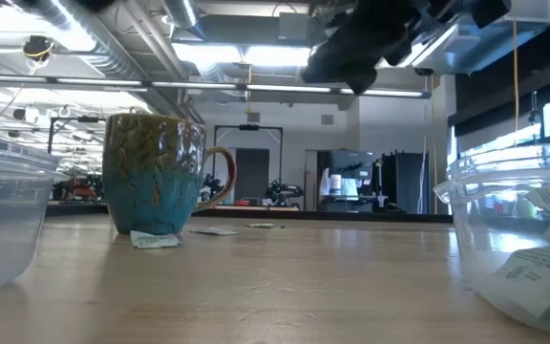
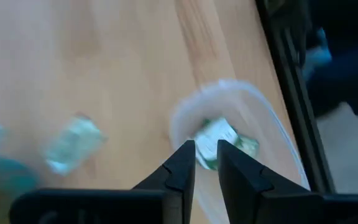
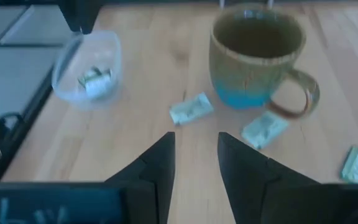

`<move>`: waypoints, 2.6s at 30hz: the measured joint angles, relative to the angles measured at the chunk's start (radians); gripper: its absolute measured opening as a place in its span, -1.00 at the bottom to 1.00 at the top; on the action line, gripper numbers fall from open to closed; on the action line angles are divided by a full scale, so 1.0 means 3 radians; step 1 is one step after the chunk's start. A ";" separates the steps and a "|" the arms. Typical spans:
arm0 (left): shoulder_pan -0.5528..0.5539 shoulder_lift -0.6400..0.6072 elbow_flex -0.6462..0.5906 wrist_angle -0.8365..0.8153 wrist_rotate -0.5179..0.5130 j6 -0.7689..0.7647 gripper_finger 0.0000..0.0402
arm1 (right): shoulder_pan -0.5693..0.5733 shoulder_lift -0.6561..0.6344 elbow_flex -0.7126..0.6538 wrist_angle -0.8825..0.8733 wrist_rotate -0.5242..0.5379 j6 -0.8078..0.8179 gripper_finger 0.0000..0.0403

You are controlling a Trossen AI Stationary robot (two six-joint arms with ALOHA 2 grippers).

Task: Pick and place items into bin
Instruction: Put the white stevia packet into the right transparent bin

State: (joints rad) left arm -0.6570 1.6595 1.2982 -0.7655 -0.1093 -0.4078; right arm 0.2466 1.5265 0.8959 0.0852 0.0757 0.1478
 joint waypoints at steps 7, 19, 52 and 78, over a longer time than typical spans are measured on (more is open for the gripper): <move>-0.0133 -0.0806 -0.0495 0.0363 -0.0693 0.0069 -0.69 | 0.0000 0.0190 0.0001 0.0470 0.0003 -0.0380 -0.38; -0.0131 -0.2075 -0.2108 0.2446 -0.0843 0.0743 -0.70 | -0.0001 0.1059 0.0106 0.1475 0.0001 -0.0683 -0.38; -0.0133 -0.2291 -0.2515 0.3037 -0.0880 0.1057 -0.70 | -0.0005 0.2347 0.1761 -0.0525 0.0117 -0.0497 -0.71; -0.0133 -0.2288 -0.2514 0.2907 -0.0880 0.1144 -0.70 | -0.0004 0.2190 0.1722 -0.0682 0.0055 -0.0420 -1.00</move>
State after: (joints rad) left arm -0.6968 0.9730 0.5442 0.1067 -0.3733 -0.0647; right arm 0.2455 2.1836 1.4124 -0.1195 0.0921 0.0219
